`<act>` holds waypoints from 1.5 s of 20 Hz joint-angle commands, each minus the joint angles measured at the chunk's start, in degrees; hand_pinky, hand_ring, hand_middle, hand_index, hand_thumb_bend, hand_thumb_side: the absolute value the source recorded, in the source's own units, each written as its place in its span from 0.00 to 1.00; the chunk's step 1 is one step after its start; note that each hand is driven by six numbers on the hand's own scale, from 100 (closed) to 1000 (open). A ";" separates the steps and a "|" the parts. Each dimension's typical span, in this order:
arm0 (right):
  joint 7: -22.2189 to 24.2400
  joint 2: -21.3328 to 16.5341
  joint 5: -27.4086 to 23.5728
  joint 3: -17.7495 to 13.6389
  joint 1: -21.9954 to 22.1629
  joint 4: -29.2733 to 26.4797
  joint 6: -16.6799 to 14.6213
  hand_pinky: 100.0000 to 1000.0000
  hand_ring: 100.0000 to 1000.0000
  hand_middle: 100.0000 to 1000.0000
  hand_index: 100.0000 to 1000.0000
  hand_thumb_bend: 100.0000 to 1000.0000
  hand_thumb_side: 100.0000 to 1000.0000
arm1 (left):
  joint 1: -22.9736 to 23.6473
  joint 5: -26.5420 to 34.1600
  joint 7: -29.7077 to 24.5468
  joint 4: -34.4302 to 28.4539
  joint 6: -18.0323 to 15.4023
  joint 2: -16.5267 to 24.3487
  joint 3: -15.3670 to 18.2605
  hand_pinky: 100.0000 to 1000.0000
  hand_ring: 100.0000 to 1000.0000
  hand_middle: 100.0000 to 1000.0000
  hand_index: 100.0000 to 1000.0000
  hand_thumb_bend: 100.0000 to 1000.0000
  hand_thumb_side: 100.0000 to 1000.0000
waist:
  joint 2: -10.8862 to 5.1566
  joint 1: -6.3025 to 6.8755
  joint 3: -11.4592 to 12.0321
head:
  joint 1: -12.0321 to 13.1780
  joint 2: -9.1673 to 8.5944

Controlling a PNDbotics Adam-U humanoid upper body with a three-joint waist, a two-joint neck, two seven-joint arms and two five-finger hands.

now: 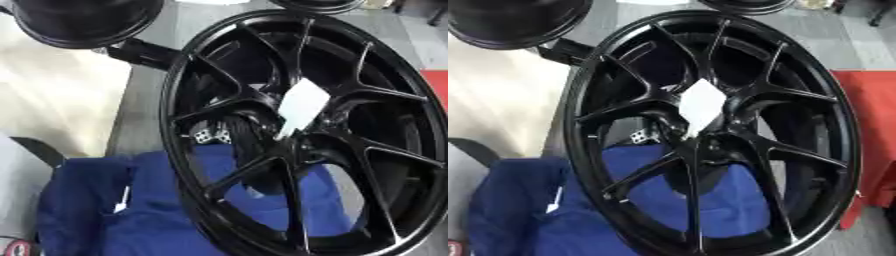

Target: Pull the pin out of the wheel hub.

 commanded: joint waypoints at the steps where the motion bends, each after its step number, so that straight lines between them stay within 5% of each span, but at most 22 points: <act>1: 0.82 -1.54 1.12 -1.77 0.01 0.65 0.35 0.76 0.76 0.81 0.87 0.18 0.24 | -0.08 -0.01 0.18 -1.10 -0.11 0.95 0.66 0.72 0.68 0.60 0.70 0.34 0.42 | -1.89 0.09 -0.18 | 0.13 -0.65; 4: 0.52 -1.14 1.41 -2.70 0.54 0.88 0.42 0.76 0.78 0.85 0.89 0.22 0.27 | 0.03 0.01 0.21 -1.10 -0.06 0.94 0.69 0.72 0.68 0.60 0.70 0.34 0.42 | -1.99 0.07 -0.33 | 0.19 -0.59; 10: -1.79 -0.78 0.95 -3.42 0.54 -0.10 -0.25 0.75 0.75 0.82 0.87 0.21 0.16 | 0.00 0.06 0.04 -1.10 0.02 0.96 0.68 0.72 0.68 0.60 0.70 0.34 0.42 | -2.19 0.14 -0.48 | 0.28 -0.64; 15: -8.16 -0.14 -3.70 -2.65 -0.28 -5.13 -1.18 0.73 0.68 0.72 0.78 0.00 0.58 | -0.14 0.04 0.00 -1.10 -0.04 1.03 0.65 0.71 0.68 0.60 0.70 0.34 0.42 | -2.29 0.20 -0.32 | 0.18 -0.76; 23: -15.06 0.75 -16.90 2.73 -2.43 -20.19 -5.35 0.72 0.59 0.64 0.71 0.00 0.82 | -0.58 0.03 -0.24 -1.10 -0.01 1.13 0.36 0.71 0.68 0.60 0.70 0.35 0.42 | -2.26 0.27 0.20 | -0.40 -1.02; 30: -15.77 2.61 -26.34 7.79 -5.61 -30.34 -6.14 0.69 0.55 0.59 0.67 0.00 0.82 | -0.89 -0.15 -0.44 -1.10 -0.12 1.28 0.13 0.71 0.68 0.60 0.70 0.35 0.42 | -2.23 0.37 0.72 | -0.88 -1.10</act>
